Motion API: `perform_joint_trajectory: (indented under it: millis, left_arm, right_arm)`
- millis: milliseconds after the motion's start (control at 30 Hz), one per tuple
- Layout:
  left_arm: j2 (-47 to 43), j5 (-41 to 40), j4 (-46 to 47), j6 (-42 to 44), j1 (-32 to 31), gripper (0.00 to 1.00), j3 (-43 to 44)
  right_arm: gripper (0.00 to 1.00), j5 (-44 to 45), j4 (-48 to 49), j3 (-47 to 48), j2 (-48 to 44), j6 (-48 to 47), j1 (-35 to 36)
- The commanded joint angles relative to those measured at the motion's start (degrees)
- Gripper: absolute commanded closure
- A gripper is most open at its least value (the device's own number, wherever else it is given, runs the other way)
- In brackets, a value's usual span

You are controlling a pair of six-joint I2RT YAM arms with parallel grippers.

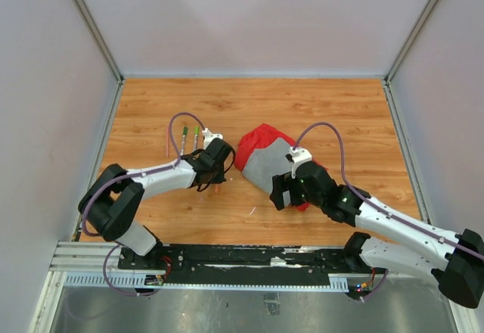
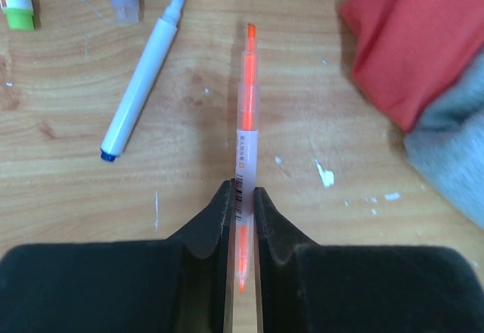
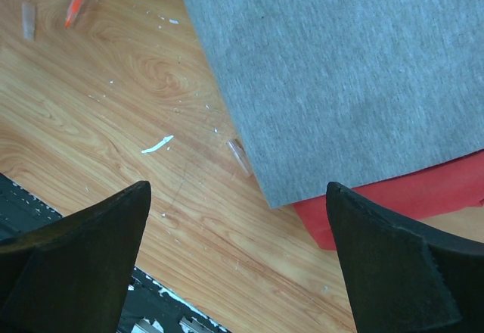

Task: Insert the pens into the pen caps
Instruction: Pick up the pen from the center of the board.

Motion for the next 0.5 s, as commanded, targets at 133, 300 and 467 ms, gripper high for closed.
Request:
perform_joint_trajectory:
  millis: [133, 300, 467]
  left_arm:
    - [-16.28, 7.76, 7.47, 0.95, -3.80, 1.00, -5.45]
    - [-25.36, 11.29, 12.48, -0.69, -7.06, 1.00, -9.37]
    - [-30.59, 11.80, 15.47, -2.78, -10.89, 1.00, -12.06]
  right_arm:
    - [0.01, 0.81, 2.41, 0.29, -2.92, 4.72, -0.49]
    - [0.07, -1.55, 10.15, -1.55, -5.79, 10.43, -0.49]
    - [0.14, -1.95, 18.58, -3.10, -7.54, 17.56, -0.49]
